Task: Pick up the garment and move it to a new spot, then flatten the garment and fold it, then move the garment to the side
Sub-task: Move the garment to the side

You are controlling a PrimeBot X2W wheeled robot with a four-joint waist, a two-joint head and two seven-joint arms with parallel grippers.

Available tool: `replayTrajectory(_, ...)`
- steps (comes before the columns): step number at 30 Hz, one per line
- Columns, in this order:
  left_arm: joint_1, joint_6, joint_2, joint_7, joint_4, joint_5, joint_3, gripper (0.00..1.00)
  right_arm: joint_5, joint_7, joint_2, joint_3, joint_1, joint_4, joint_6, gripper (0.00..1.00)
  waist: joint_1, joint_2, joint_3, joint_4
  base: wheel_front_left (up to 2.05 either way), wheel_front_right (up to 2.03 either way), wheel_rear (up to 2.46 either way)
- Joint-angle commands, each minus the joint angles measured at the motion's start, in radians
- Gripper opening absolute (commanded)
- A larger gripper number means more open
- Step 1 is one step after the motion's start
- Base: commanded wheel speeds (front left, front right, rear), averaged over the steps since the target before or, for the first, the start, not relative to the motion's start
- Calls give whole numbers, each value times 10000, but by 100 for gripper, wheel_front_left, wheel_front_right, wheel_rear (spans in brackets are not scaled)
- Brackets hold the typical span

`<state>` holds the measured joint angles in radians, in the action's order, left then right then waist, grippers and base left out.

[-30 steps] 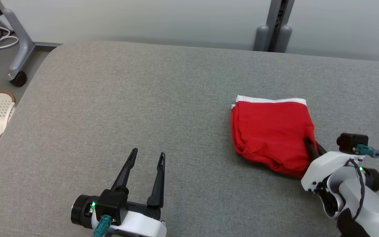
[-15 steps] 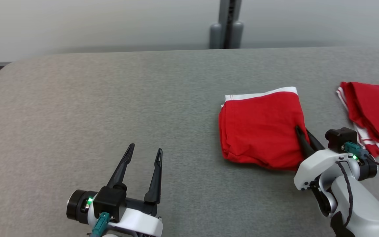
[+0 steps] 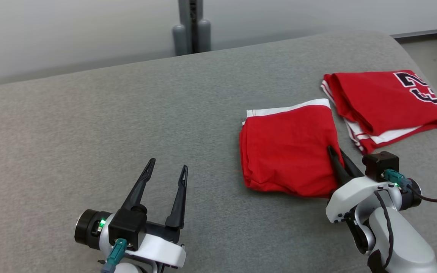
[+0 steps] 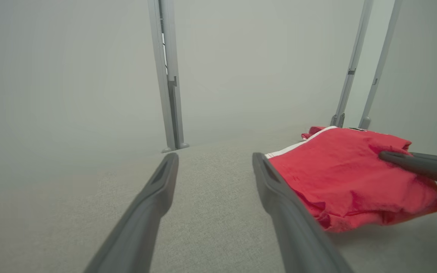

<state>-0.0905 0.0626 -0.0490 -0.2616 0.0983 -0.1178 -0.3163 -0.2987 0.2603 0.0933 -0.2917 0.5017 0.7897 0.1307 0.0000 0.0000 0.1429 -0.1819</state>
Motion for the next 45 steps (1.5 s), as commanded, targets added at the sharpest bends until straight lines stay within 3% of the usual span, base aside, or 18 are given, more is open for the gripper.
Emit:
replayTrajectory(1,-162,-19,-40,-38,6,61,31,100,61,59,28,70,-76,-56,2,0,0,0,31,-241,0,0,0)
replayTrajectory(11,-275,-130,-42,-37,56,251,82,100,472,57,-126,341,-240,-296,2,0,0,0,184,-776,0,0,0)
replayTrajectory(17,-543,-250,-42,-37,3,411,31,100,1157,58,189,181,526,-338,2,0,0,0,595,-740,0,0,0)
replayTrajectory(27,-1372,-501,-64,-37,-238,564,-34,100,2017,58,1831,560,2093,-384,0,0,0,0,1698,-55,0,0,0)
replayTrajectory(36,-2289,-587,-49,-37,-687,651,-261,100,2489,58,3434,1490,2766,-468,0,0,0,0,2716,459,0,0,0)
replayTrajectory(45,-2607,-619,-127,-37,-751,750,-312,100,2807,58,4296,1894,2913,-315,0,0,0,0,3294,533,0,0,0)
